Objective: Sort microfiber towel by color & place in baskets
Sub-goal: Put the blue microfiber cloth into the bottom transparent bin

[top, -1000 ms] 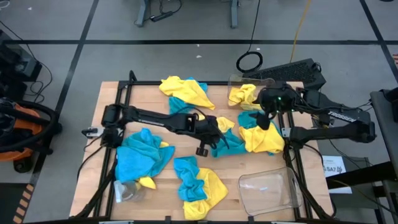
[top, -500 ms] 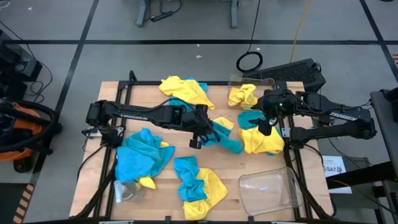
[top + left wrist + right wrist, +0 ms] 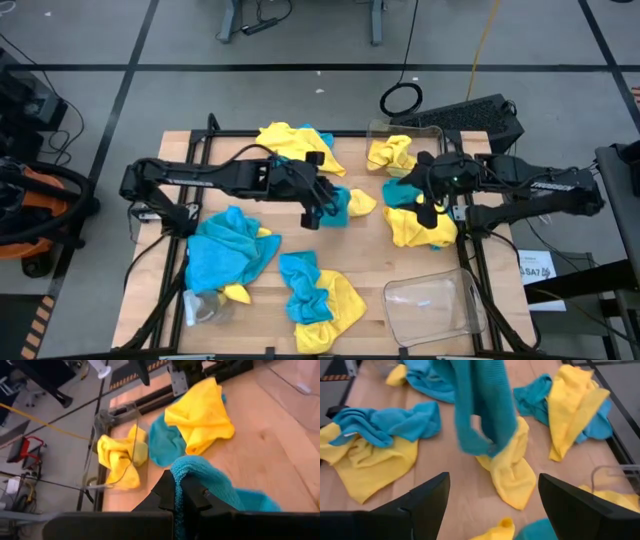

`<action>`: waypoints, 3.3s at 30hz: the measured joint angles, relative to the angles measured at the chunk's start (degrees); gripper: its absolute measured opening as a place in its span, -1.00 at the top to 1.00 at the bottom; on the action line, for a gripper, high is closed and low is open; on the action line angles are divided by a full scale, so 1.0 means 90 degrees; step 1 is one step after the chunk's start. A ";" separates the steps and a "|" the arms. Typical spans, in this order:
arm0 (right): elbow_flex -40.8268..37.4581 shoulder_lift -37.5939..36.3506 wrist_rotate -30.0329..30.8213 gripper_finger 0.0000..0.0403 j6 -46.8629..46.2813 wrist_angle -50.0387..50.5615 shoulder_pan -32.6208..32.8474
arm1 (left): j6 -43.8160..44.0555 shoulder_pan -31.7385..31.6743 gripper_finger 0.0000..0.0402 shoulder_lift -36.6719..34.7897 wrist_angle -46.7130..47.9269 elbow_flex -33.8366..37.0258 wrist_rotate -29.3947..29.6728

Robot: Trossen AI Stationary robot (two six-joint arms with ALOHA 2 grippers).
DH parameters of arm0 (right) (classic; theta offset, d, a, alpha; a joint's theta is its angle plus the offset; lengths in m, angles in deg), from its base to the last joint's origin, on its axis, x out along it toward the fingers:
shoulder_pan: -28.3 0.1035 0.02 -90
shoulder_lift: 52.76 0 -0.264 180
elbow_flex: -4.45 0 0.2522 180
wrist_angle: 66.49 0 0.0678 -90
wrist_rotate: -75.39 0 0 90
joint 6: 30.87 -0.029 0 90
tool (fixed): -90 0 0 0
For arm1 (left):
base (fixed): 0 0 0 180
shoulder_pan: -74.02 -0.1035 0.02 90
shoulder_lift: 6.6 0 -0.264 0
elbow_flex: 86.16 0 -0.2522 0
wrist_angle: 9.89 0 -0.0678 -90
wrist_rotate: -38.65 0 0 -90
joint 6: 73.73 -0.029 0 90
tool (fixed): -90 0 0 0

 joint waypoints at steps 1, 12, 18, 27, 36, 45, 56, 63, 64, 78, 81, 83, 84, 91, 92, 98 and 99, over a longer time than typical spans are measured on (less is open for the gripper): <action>0.0000 0.0022 0.0002 -0.48 -0.0017 -0.0058 0.0060 | -0.0005 0.0000 0.99 -0.0010 -0.0049 0.0002 0.0000; 0.0000 0.0797 0.0264 -0.48 0.0256 -0.0603 0.0718 | -0.0334 0.0000 0.99 -0.0050 -0.0289 -0.0002 0.0252; 0.0000 0.0850 0.0370 -0.48 0.0289 -0.0595 0.0813 | -0.0312 0.0000 0.99 -0.0424 -0.0145 0.0002 0.0306; 0.0000 0.1220 0.0689 -0.48 0.0522 -0.1518 0.0876 | -0.0272 0.0024 0.98 -0.0961 -0.0143 -0.0006 0.0157; 0.0000 0.2125 0.0650 -0.48 0.1069 -0.3200 0.0876 | -0.0267 0.0027 0.96 -0.0959 0.0002 -0.0003 0.0134; -0.0005 0.2792 0.0683 -0.48 0.1420 -0.4641 0.0873 | -0.0269 0.0138 0.95 -0.0959 -0.0035 -0.0003 0.0126; -0.0005 0.3412 0.1684 -0.47 0.1700 -0.5738 0.0825 | -0.0267 0.0265 0.95 -0.0956 -0.0091 0.0000 0.0120; -0.0005 0.3661 0.2188 -0.15 0.1800 -0.6047 0.0832 | -0.0264 0.0265 0.95 -0.0956 -0.0056 0.0000 0.0121; -0.0005 0.3663 0.2197 -0.03 0.1815 -0.6051 0.0832 | -0.0259 0.0265 0.95 -0.0956 -0.0018 0.0000 0.0121; -0.0005 0.3663 0.2095 0.99 0.2128 -0.6140 0.0832 | -0.0085 0.0265 0.95 -0.0954 0.0316 0.0000 0.0121; -0.0005 0.3661 0.2041 0.99 0.2132 -0.6145 0.0832 | 0.0021 0.0265 0.92 -0.0954 0.0253 0.0000 0.0140; -0.0005 0.3614 0.2030 0.99 0.2137 -0.6116 0.0832 | 0.0022 0.0265 0.83 -0.0954 0.0251 0.0000 0.0165; -0.0005 0.3571 0.2030 0.99 0.2140 -0.6116 0.0832 | 0.0022 0.0265 0.76 -0.0954 0.0269 0.0000 0.0165; -0.0005 0.2941 0.2197 1.00 0.2393 -0.5704 0.0832 | 0.0236 0.0346 0.11 -0.1022 0.0685 0.0005 0.0189; -0.0005 0.2828 0.2212 1.00 0.2427 -0.5599 0.0830 | 0.0244 0.0371 0.01 -0.1049 0.0804 0.0005 0.0187; 0.0000 0.2059 0.2337 1.00 0.2467 -0.4647 0.0820 | 0.0739 0.0523 -0.44 -0.1248 0.1443 0.0007 0.0258; 0.0000 0.1915 0.2383 1.00 0.2464 -0.4400 0.0820 | 0.0852 0.0549 -0.47 -0.1278 0.1568 0.0007 0.0294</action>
